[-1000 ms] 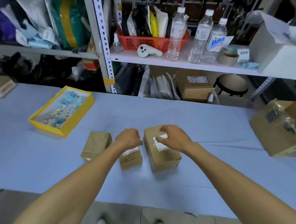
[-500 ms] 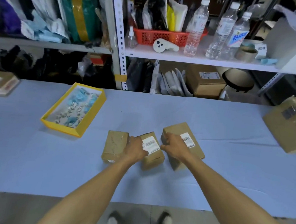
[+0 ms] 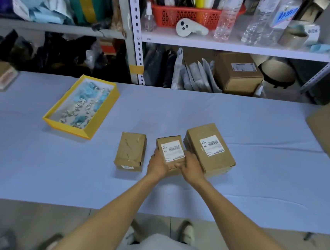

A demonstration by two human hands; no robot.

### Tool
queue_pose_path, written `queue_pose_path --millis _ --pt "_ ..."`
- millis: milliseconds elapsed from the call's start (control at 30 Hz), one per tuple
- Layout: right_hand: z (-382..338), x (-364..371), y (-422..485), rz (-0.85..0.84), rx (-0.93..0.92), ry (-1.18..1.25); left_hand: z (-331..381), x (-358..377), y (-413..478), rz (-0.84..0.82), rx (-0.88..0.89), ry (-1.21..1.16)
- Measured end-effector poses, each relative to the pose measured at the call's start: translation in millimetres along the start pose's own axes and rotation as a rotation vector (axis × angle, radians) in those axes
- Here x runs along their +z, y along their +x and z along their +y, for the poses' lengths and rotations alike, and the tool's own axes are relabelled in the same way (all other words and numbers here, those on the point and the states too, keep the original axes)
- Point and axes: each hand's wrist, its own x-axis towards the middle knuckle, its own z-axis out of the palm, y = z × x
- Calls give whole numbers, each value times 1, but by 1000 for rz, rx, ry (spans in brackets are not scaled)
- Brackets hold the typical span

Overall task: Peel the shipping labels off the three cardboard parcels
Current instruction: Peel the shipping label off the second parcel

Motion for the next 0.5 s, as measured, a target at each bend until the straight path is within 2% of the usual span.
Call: queue_pose_path --millis 167,333,500 --pt "-9 -1 -8 8 -5 209 2 -11 0 24 142 -16" --pt "-14 -2 -13 30 -102 318 -11 -10 0 28 169 -53" --pt "-5 -10 -17 34 -164 258 -15 -6 -5 -7 211 -121"
